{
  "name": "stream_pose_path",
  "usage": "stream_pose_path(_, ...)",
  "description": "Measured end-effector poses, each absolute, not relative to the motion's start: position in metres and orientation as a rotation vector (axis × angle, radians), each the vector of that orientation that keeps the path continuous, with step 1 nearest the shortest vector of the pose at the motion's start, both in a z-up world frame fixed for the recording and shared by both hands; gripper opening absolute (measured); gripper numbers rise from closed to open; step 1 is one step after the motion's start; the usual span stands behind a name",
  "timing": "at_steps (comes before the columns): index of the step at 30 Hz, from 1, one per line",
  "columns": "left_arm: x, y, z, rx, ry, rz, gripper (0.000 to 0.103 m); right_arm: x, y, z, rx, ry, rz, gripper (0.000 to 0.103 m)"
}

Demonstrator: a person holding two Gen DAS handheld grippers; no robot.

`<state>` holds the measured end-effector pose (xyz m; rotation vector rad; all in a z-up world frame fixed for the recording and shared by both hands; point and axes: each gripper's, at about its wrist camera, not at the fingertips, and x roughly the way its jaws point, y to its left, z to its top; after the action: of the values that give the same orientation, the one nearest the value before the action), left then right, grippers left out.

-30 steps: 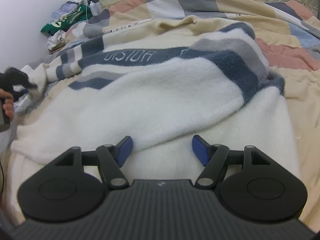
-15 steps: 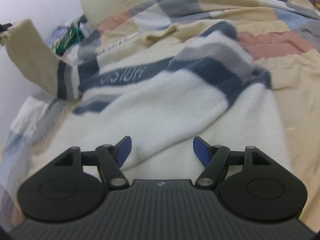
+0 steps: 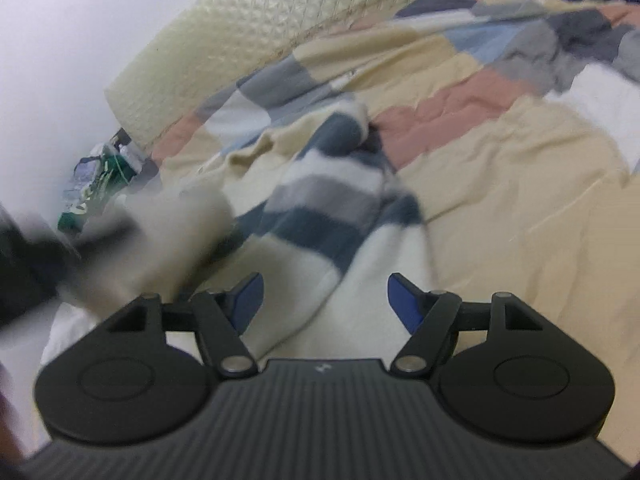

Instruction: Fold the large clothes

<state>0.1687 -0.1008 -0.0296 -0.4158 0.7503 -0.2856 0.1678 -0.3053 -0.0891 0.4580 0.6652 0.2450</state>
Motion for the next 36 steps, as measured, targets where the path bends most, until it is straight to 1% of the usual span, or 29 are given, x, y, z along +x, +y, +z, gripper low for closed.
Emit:
stream_pose_path(3, 0.169, -0.1, -0.066, -0.397, 0.807, -0.312, 0.014, 0.167, -0.317, -0.089, 0.482, 0.656, 0.219, 0.072)
stream_pose_path(6, 0.169, -0.096, -0.083, -0.391, 0.839, -0.326, 0.015, 0.17, -0.324, -0.093, 0.516, 0.668, 0.215, 0.072)
stream_pose_path(7, 0.169, -0.091, -0.086, -0.407, 0.854, -0.338, 0.02, 0.17, -0.324, -0.093, 0.522, 0.669, 0.217, 0.072)
stream_pose_path(8, 0.168, -0.084, -0.087, -0.416, 0.873, -0.353, 0.035, 0.171, -0.323, -0.094, 0.526, 0.668, 0.223, 0.072)
stream_pose_path(9, 0.17, -0.083, -0.088, -0.42, 0.889, -0.369, 0.047, 0.171, -0.323, -0.093, 0.525, 0.668, 0.229, 0.072)
stream_pose_path(10, 0.17, -0.082, -0.088, -0.419, 0.903, -0.38, 0.067, 0.17, -0.322, -0.093, 0.522, 0.666, 0.234, 0.072)
stream_pose_path(11, 0.168, -0.079, -0.088, -0.413, 0.913, -0.382, 0.075, 0.168, -0.321, -0.093, 0.52, 0.667, 0.241, 0.072)
stream_pose_path(12, 0.17, -0.076, -0.086, -0.408, 0.922, -0.387, 0.077, 0.169, -0.319, -0.093, 0.522, 0.669, 0.248, 0.072)
stream_pose_path(13, 0.167, -0.073, -0.086, -0.408, 0.939, -0.398, 0.081, 0.168, -0.319, -0.093, 0.528, 0.673, 0.254, 0.072)
stream_pose_path(14, 0.166, -0.074, -0.083, -0.409, 0.964, -0.416, 0.083, 0.168, -0.318, -0.094, 0.541, 0.681, 0.26, 0.072)
stream_pose_path(19, 0.16, -0.027, -0.09, -0.49, 0.965, -0.342, 0.083, 0.17, -0.311, -0.102, 0.597, 0.736, 0.295, 0.072)
stream_pose_path(24, 0.184, 0.042, -0.103, -0.697, 0.908, -0.156, 0.083, 0.17, -0.298, -0.109, 0.58, 0.781, 0.328, 0.071)
stream_pose_path(28, 0.209, 0.081, -0.109, -0.82, 0.846, -0.076, 0.082, 0.173, -0.287, -0.113, 0.538, 0.805, 0.342, 0.071)
stream_pose_path(32, 0.231, 0.1, -0.114, -0.833, 0.796, -0.049, 0.082, 0.177, -0.277, -0.119, 0.473, 0.827, 0.347, 0.071)
stream_pose_path(33, 0.236, 0.102, -0.116, -0.824, 0.789, -0.045, 0.082, 0.178, -0.275, -0.121, 0.461, 0.832, 0.347, 0.069)
stream_pose_path(34, 0.242, 0.104, -0.119, -0.807, 0.788, -0.042, 0.08, 0.179, -0.274, -0.123, 0.456, 0.837, 0.35, 0.068)
stream_pose_path(35, 0.248, 0.105, -0.122, -0.789, 0.791, -0.033, 0.076, 0.18, -0.272, -0.125, 0.454, 0.844, 0.35, 0.067)
stream_pose_path(36, 0.253, 0.106, -0.125, -0.78, 0.792, -0.024, 0.073, 0.182, -0.271, -0.126, 0.454, 0.852, 0.355, 0.062)
